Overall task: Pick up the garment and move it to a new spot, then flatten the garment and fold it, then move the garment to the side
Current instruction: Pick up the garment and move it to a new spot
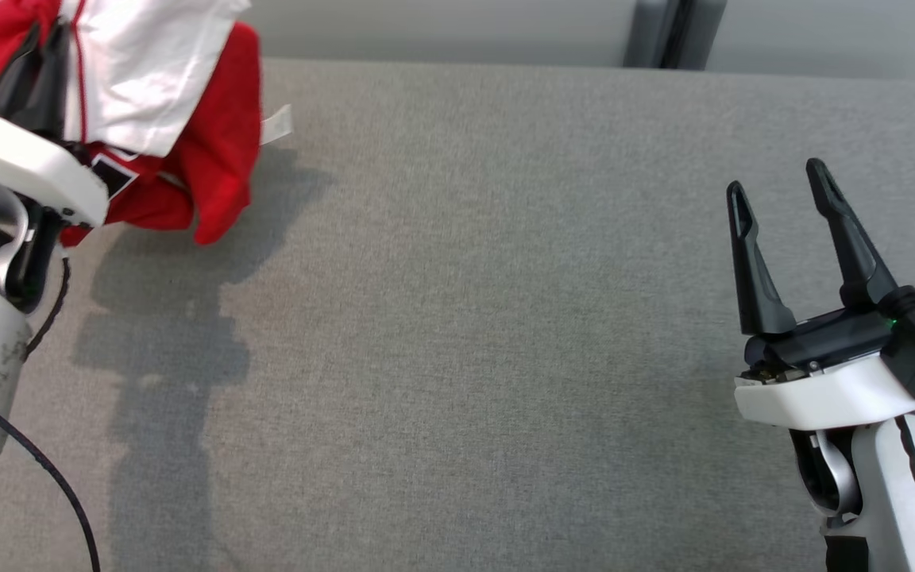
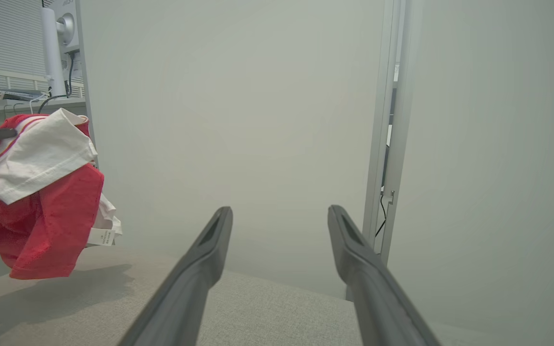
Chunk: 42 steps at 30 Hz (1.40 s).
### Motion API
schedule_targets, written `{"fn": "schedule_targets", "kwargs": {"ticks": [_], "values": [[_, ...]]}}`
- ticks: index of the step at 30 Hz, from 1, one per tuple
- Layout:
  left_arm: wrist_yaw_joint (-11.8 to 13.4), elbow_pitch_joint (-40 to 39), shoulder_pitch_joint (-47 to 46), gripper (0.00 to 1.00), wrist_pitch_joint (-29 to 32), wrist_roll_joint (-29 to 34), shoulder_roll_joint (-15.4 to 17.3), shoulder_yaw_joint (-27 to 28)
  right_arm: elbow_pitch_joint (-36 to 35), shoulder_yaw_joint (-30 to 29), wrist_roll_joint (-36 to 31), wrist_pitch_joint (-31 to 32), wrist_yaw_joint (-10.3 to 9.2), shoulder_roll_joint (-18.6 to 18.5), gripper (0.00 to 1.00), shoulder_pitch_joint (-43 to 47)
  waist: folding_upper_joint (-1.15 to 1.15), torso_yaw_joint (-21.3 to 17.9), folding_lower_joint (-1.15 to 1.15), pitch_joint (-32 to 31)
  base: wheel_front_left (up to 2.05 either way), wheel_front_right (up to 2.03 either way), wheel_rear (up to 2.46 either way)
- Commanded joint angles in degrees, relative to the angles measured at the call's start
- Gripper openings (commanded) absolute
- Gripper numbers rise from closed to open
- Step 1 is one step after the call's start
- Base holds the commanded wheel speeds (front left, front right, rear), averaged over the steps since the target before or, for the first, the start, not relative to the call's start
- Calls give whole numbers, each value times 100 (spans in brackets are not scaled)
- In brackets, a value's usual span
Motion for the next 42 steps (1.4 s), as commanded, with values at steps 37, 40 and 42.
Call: {"fn": "schedule_targets", "kwargs": {"ticks": [37,40,42], "values": [[3,-841,1592,100,-26,404,-2168,-1594,180,-502,203,1,-2,313,100,124,0,-2397,0,3,0,0,0],[2,-829,1527,100,-29,267,-2168,-1561,247,-553,253,1,-2,314,100,184,0,-2334,0,-73,0,0,0],[3,-904,1540,100,-30,257,-2170,-1384,306,-566,296,1,-2,314,100,227,0,-2237,0,-150,0,0,0]]}}
